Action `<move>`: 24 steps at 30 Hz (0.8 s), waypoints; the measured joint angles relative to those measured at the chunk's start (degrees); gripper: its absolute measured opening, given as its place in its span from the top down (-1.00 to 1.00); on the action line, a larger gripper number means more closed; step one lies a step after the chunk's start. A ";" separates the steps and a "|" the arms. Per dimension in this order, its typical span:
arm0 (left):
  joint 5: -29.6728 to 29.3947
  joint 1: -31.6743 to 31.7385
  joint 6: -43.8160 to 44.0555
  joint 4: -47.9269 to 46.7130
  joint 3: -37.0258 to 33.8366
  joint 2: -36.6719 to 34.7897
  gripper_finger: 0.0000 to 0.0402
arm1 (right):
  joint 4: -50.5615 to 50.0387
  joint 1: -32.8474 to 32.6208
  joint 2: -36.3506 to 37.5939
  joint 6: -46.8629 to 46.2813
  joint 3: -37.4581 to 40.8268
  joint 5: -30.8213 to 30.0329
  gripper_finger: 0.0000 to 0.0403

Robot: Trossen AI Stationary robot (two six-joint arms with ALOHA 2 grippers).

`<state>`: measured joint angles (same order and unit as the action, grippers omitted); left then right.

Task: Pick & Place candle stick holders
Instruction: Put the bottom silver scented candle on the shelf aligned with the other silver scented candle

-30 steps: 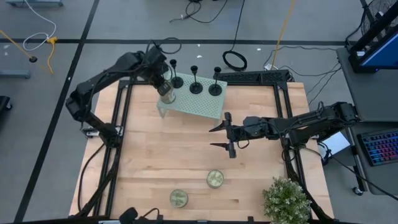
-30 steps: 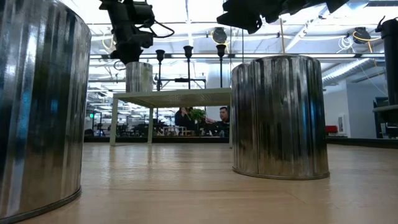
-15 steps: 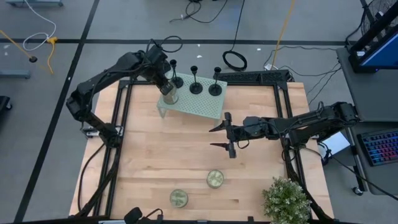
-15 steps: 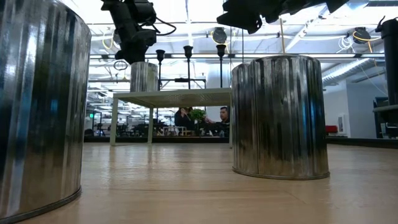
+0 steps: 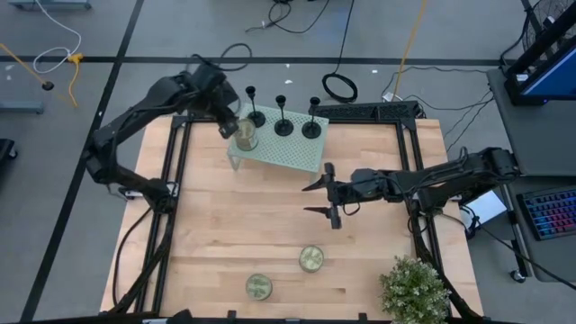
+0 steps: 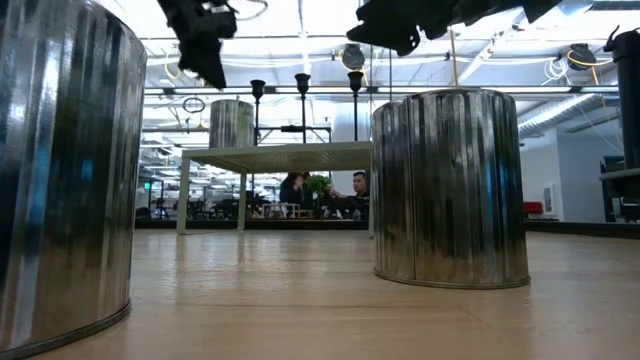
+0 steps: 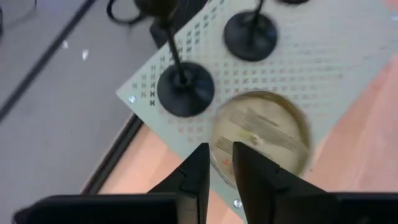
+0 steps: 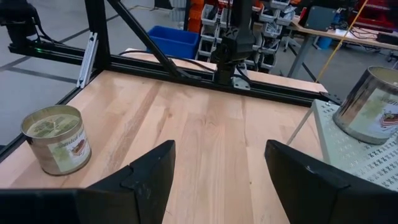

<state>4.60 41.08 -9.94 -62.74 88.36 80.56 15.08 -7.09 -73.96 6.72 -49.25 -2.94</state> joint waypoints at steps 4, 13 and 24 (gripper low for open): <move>0.17 -1.47 -2.21 -0.48 0.02 -4.67 0.68 | 0.28 0.00 -1.03 -0.02 -0.01 0.04 -0.20; 6.62 -13.59 0.45 -3.67 0.04 -11.87 0.86 | -1.77 -0.81 -2.16 -2.48 0.00 1.83 -0.20; 5.58 -41.39 3.15 5.26 -14.68 -12.38 0.90 | -2.58 -5.04 -2.16 -4.13 0.02 4.68 -0.20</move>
<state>10.18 -0.30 -6.78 -57.48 73.68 68.18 12.50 -12.13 -76.12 2.59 -49.23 1.74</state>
